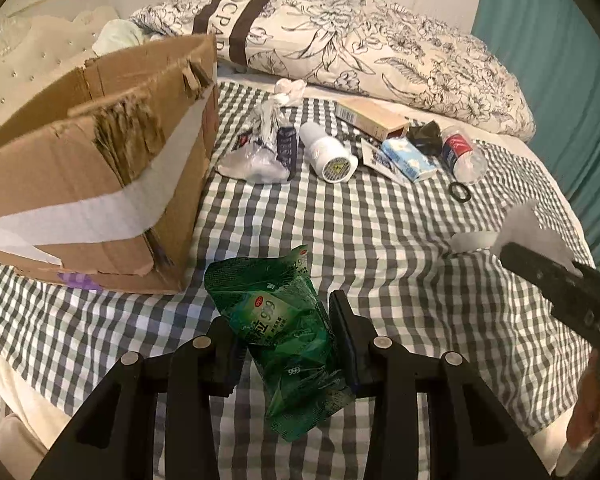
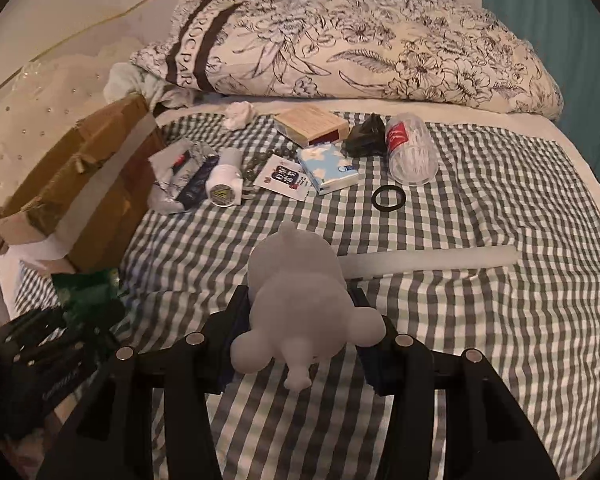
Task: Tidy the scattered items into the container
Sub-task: 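Carry packet and bunny into the cardboard box and open both tools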
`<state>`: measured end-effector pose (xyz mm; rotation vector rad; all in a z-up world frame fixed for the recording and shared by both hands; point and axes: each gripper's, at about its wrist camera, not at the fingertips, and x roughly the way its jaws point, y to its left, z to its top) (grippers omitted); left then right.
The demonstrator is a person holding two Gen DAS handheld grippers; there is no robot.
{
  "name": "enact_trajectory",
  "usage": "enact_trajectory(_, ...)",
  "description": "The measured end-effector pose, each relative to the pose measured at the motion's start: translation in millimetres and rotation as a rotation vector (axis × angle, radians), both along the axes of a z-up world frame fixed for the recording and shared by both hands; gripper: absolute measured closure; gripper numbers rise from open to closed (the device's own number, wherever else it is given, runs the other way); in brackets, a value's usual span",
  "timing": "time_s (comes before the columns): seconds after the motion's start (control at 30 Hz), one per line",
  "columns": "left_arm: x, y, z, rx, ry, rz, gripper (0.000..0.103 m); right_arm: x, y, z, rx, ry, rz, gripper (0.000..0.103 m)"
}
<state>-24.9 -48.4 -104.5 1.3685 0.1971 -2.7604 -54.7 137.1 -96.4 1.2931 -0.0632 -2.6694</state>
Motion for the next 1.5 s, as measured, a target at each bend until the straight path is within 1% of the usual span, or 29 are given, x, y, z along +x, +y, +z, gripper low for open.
enact_trajectory(0.23, 11.5, 5.1, 25.1, -0.011, 0.045, -0.003, 0.064, 20.6, 5.9, 21.3, -0.019, 0.024, 0.0, 0.054)
enact_trajectory(0.4, 22.1, 5.8, 44.2, -0.019, 0.078, 0.0, 0.064, 34.3, 8.3, 39.6, -0.063, 0.03, 0.016, 0.054)
enact_trajectory(0.57, 31.3, 4.3, 61.1, -0.016, 0.097, 0.007, 0.064, 53.6, 2.7, 62.4, -0.054, 0.086, 0.042, 0.054)
enact_trajectory(0.8, 42.3, -2.2, 87.1, -0.016, 0.126, 0.022, 0.064, 72.8, -8.2, 88.5, -0.053, 0.131, 0.079, 0.054)
enact_trajectory(0.93, 44.3, -14.0, 102.4, -0.025, 0.142, 0.044, 0.064, 73.2, -18.5, 101.6, -0.065, 0.138, 0.104, 0.054)
enact_trajectory(1.07, 46.6, -27.6, 118.5, -0.003, 0.161, 0.057, 0.064, 71.2, -37.5, 115.0, -0.046, 0.164, 0.146, 0.054)
enact_trajectory(1.2, 44.8, -41.0, 135.2, -0.001, 0.181, 0.067, 0.064, 63.8, -60.3, 129.2, -0.07, 0.171, 0.207, 0.054)
enact_trajectory(1.37, 37.2, -67.9, 155.9, 0.024, 0.201, 0.083, 0.064, 51.5, -85.7, 145.9, -0.066, 0.197, 0.255, 0.054)
enact_trajectory(1.43, 31.9, -80.3, 164.4, 0.017, 0.205, 0.093, 0.064, 43.3, -95.2, 152.4, -0.072, 0.2, 0.271, 0.054)
enact_trajectory(1.5, 25.7, -95.5, 173.6, -0.01, 0.215, 0.116, 0.064, 34.5, -105.1, 158.0, -0.069, 0.206, 0.282, 0.054)
